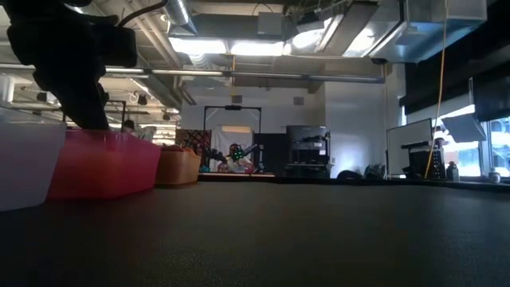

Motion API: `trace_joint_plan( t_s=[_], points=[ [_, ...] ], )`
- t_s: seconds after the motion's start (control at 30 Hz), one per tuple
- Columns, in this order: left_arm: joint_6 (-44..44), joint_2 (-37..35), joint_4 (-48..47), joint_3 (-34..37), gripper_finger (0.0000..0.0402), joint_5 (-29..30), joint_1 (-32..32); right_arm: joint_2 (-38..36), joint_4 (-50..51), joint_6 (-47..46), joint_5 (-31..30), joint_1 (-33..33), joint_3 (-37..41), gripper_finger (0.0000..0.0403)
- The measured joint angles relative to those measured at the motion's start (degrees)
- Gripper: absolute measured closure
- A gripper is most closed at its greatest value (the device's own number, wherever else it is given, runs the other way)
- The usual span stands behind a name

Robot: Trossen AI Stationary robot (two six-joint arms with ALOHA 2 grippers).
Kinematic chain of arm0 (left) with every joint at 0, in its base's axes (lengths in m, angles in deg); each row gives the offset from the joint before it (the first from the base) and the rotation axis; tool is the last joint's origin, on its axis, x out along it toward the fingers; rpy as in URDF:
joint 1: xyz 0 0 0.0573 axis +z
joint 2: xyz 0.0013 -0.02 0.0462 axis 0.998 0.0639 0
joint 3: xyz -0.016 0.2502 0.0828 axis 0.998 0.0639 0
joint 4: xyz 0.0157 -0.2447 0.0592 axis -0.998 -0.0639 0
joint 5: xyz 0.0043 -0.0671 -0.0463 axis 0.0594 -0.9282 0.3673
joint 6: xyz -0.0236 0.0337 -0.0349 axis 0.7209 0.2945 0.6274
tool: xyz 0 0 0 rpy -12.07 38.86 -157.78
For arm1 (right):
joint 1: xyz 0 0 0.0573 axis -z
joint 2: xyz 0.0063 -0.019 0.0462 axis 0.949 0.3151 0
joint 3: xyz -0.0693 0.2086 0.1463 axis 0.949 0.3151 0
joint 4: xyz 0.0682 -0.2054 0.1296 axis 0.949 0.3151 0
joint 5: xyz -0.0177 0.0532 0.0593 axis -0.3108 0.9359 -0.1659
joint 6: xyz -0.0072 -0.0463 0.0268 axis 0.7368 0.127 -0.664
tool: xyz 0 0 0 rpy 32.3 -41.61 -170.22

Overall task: Sort produce into baskets
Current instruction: Put the apple into the orange bin

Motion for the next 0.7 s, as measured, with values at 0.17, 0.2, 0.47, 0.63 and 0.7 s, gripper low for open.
trace_joint_plan(
  t_s=[0.17, 0.2, 0.47, 0.63, 0.7],
  points=[
    [-0.58, 0.00, 0.74, 0.00, 0.0086, 0.15, 0.01, -0.04, 0.37, 1.42, -3.97, 0.86, -2.23, 0.0231],
    [-1.31, 0.00, 1.41, 0.00, 0.0086, 0.15, 0.01, -0.10, 0.77, 1.77, -5.07, 1.37, -2.88, 0.0233],
    [-7.02, 0.00, 8.49, 0.00, 0.0086, 0.39, 0.01, -0.20, 7.27, 13.15, -16.03, 8.32, -9.09, 0.0223],
    [-12.34, 0.00, 14.93, 0.00, 0.0086, 3.52, 0.46, -0.20, 11.87, 23.18, -23.40, 14.92, -11.54, 0.0222],
    [-14.08, 0.00, 16.86, 0.00, 0.0086, 4.52, 1.16, -0.20, 13.64, 27.00, -25.21, 18.16, -11.87, 0.0221]
  ],
)
